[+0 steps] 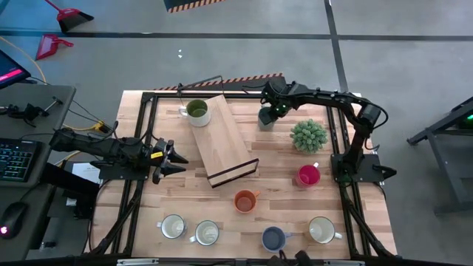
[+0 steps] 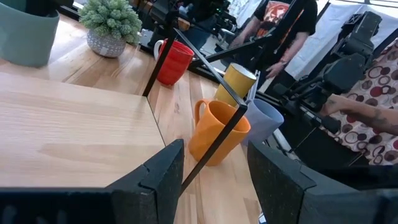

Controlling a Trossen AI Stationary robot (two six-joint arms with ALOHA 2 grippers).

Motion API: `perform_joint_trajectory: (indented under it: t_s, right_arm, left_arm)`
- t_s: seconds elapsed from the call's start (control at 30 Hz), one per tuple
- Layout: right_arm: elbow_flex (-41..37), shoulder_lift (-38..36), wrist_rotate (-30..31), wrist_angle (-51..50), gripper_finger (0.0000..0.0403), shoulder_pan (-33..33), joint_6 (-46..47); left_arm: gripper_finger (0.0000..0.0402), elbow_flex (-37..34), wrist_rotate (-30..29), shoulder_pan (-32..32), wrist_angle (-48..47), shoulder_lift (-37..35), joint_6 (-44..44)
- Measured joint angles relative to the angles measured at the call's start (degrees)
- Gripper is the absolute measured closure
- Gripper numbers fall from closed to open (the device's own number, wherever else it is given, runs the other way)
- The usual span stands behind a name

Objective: Place coffee mugs
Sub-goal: Put the green mug on the shelf

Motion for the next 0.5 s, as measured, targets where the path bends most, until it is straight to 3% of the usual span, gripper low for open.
perform_joint_trajectory:
  t_s: [0.13, 0.33, 0.5]
  right_arm:
    - [0.0, 0.0, -1.86, 0.33, 0.0393, 0.05, -0.32]
    - [0.21, -0.3, -5.83, 3.73, 0.0399, 0.9, -0.36]
    - [7.23, -0.35, -5.96, -1.51, 0.0401, 2.48, -2.67]
  left_arm:
    - [0.0236, 0.0, -0.01, 0.01, -0.01, 0.0, 0.01]
    - [0.0236, 0.0, -0.01, 0.01, 0.01, 0.0, -0.01]
    - [0.0236, 0.0, 0.0, 0.01, 0.01, 0.0, -0.05]
